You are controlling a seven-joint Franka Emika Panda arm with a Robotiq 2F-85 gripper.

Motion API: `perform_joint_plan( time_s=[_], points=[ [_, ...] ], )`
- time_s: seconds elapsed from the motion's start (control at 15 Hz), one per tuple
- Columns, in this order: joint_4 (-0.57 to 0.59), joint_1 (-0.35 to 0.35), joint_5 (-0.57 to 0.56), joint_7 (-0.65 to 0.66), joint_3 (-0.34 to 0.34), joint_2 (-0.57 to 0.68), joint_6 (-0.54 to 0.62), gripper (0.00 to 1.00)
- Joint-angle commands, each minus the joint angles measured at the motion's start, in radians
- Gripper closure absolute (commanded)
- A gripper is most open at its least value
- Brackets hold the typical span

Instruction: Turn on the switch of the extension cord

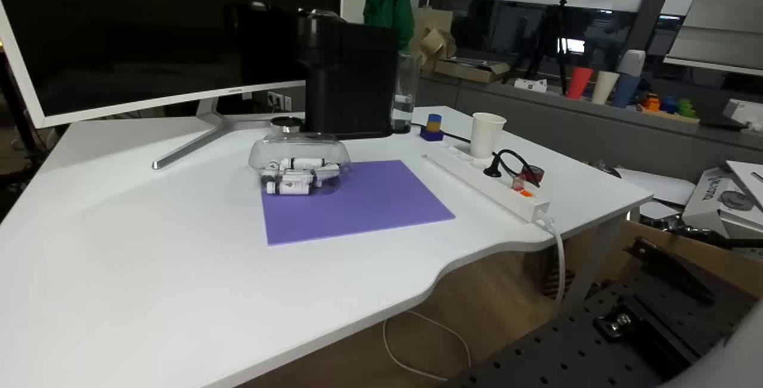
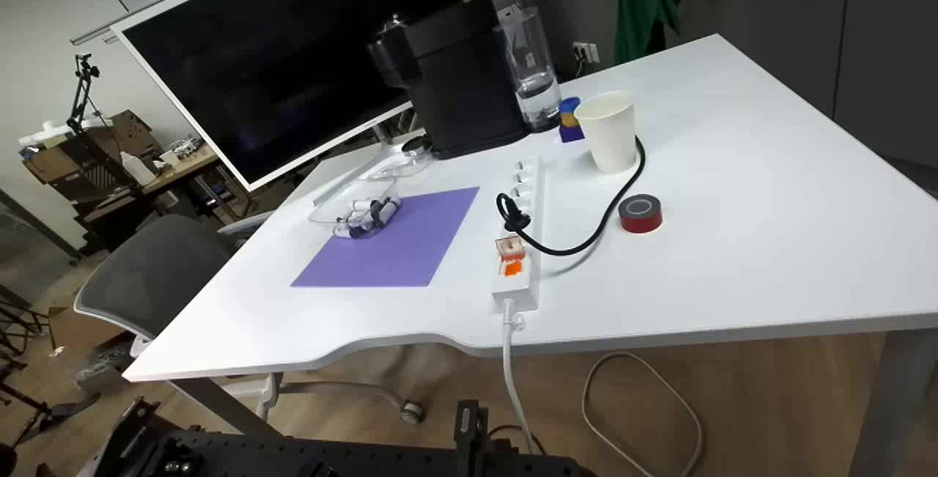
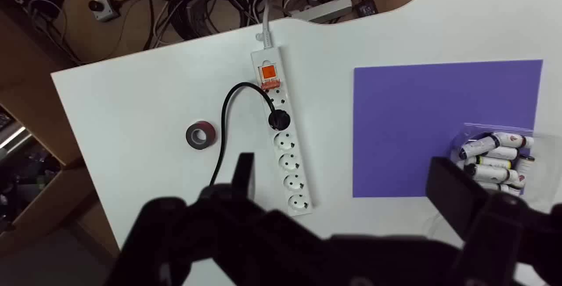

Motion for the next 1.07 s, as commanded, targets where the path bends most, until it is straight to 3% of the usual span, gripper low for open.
perform_joint_plan(
  time_s=[0.0, 0.67, 1.0],
  points=[
    [0.002, 0.000, 0.000, -0.001, 0.000, 0.001, 0.000, 0.00],
    [0.002, 0.000, 0.000, -0.001, 0.000, 0.001, 0.000, 0.00],
    [-0.159, -0.012, -0.069, 0.009, 0.000, -0.014, 0.253, 0.00]
  ],
)
